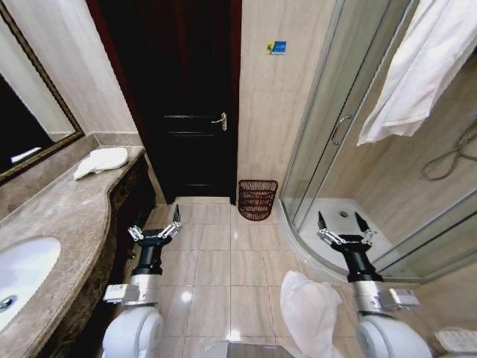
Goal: Discard the used towel into the hamper.
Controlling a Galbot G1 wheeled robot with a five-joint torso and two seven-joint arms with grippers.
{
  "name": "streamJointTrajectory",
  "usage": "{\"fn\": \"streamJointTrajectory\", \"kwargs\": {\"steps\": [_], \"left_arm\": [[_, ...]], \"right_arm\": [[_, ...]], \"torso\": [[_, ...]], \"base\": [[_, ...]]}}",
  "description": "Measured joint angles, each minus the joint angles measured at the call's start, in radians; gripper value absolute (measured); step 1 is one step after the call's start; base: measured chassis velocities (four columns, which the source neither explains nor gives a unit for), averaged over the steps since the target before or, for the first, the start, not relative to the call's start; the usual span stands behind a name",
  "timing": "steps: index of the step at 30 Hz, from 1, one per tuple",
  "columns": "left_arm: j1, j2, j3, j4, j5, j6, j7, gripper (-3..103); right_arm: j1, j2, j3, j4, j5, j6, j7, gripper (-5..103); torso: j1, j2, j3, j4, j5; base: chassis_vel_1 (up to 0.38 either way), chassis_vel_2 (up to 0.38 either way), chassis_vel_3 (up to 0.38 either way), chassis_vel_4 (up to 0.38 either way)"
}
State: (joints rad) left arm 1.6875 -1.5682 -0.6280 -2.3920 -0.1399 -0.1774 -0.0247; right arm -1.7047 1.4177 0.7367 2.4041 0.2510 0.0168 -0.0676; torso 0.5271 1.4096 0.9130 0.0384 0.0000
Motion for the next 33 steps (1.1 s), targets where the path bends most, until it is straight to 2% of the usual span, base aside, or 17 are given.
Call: {"fn": "streamJointTrajectory", "kwargs": {"steps": [4,17,33], "left_arm": [[-0.021,0.008,-0.006,0.016,0.009,-0.046,0.005,100],[-0.009,-0.003,0.000,0.017,0.036,-0.067,0.004,100],[0.000,-0.008,0.004,0.021,0.056,-0.082,-0.016,100]], "right_arm": [[0.006,0.003,-0.002,0.002,0.003,-0.001,-0.013,100],[-0.013,0.026,-0.011,0.016,-0.005,0.032,-0.025,100],[-0.017,0.048,-0.022,0.013,-0.029,0.072,0.002,100]], "torso": [[0.000,0.000,0.000,-0.0001,-0.0001],[0.000,0.000,0.000,-0.0001,0.0000],[0.000,0.000,0.000,0.0001,-0.0004]], "base": [[0.000,0.000,0.000,0.000],[-0.039,0.030,0.033,-0.037],[-0.205,0.217,0.225,-0.226]]}}
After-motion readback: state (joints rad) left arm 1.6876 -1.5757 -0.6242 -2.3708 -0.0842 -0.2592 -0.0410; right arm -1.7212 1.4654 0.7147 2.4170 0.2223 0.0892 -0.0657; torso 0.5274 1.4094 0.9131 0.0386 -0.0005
